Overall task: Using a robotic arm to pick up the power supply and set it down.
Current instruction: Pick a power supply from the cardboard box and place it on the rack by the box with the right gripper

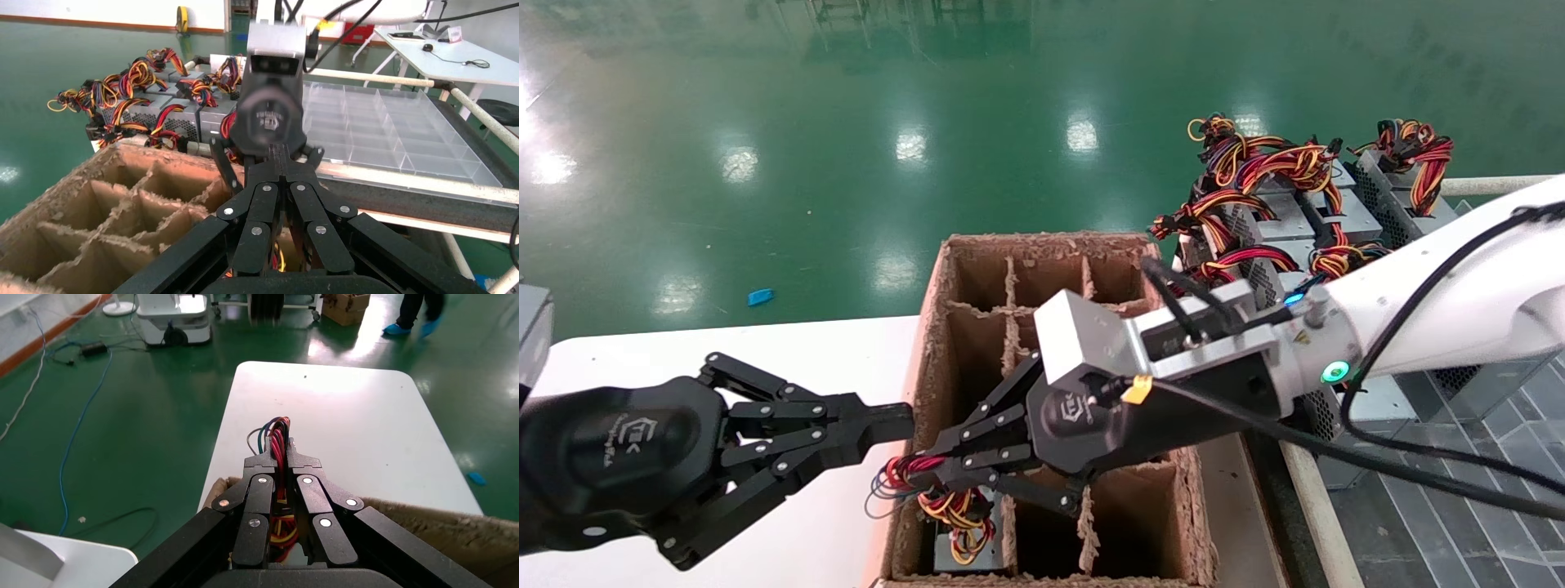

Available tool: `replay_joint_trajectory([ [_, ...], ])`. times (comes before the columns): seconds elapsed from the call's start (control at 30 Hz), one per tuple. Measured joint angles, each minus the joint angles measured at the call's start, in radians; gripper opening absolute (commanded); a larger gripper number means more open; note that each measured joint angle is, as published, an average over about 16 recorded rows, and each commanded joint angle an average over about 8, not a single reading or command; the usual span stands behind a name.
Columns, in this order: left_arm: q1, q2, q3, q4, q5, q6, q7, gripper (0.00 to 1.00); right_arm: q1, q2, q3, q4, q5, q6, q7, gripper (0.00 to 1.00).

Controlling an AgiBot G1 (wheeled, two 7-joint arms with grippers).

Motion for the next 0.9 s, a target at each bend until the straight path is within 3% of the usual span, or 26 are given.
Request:
replay_joint_trajectory([
  [0.27,0.0,0.0,0.0,0.0,0.0,0.0,0.0,0.0,0.072,0.065,0.005,0.145,-0.014,0.066,0.065,0.0],
  [0.9,0.0,0.0,0.0,0.0,0.0,0.0,0.0,0.0,0.303,0.278,0.053,0.556,-0.16,0.314,0.258,0.0],
])
